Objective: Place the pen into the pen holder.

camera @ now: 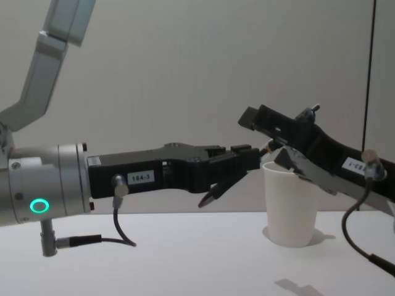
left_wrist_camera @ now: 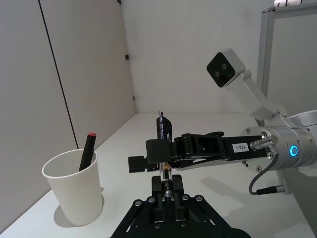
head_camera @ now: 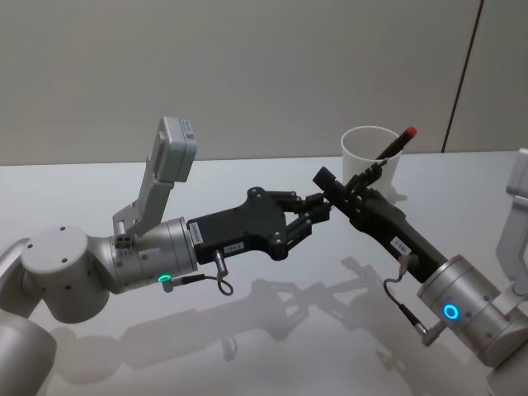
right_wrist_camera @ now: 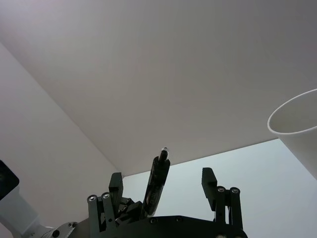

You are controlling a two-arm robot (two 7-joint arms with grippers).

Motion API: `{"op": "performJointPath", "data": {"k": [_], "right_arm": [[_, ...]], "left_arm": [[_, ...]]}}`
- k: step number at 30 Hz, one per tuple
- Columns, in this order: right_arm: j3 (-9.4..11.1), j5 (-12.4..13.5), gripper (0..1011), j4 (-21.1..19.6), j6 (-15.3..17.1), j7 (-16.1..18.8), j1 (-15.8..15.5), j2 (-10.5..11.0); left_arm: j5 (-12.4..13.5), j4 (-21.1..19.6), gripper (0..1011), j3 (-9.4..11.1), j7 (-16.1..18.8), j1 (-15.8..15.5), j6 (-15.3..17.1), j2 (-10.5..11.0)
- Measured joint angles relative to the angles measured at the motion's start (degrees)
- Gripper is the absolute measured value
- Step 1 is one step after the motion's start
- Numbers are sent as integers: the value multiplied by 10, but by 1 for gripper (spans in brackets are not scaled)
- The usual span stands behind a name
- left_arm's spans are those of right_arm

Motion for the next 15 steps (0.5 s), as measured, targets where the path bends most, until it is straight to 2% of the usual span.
{"op": "performJointPath", "data": {"k": [15], "right_arm": [[1, 12, 1002, -10, 0, 1, -7, 9]], "left_arm": [[0, 0, 121, 0, 0, 0, 0, 0]]}}
